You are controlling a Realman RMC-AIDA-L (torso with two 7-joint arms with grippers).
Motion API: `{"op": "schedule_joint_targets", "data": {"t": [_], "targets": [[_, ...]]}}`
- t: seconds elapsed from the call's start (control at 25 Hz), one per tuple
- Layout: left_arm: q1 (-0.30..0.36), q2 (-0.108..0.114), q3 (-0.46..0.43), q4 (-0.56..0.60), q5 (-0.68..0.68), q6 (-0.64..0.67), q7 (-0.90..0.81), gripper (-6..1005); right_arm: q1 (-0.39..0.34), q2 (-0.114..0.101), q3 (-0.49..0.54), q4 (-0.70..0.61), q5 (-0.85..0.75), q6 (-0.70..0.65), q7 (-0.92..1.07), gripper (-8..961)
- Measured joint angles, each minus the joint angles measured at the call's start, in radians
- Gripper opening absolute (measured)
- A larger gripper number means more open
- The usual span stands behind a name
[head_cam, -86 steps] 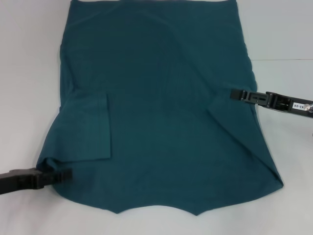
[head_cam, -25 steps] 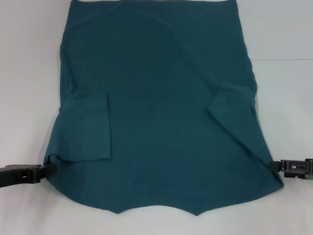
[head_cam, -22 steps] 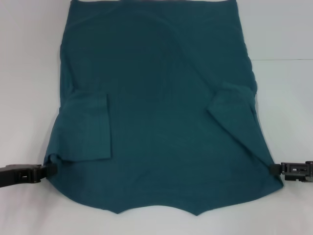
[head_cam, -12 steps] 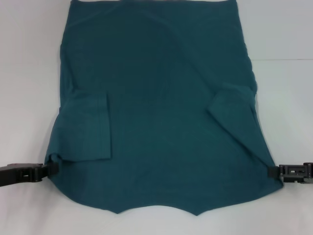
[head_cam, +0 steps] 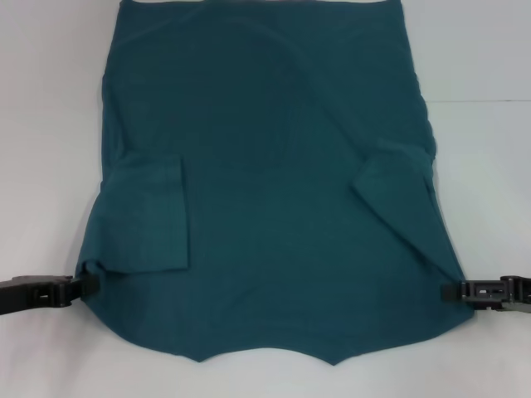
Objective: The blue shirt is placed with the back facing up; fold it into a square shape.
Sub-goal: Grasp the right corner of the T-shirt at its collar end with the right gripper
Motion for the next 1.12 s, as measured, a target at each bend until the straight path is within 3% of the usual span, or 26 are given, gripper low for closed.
{"op": "schedule_joint_targets", "data": {"t": [0.48, 0.96, 1.12], "targets": [[0.000, 0.000, 0.000, -0.002, 0.000, -0.004, 0.000, 14, 0.028, 0.023, -0.012, 0.002, -0.001, -0.012, 0.000, 824], [0.000, 0.000, 0.000, -0.001, -0.003, -0.004, 0.000, 14, 0.027, 0.023, -0.011, -0.004, -0.003, -0.012, 0.019, 818], [0.000, 0.000, 0.000, 0.001, -0.003, -0.002, 0.000, 14, 0.025, 0.023, -0.013, -0.006, -0.016, -0.011, 0.035, 597]]}}
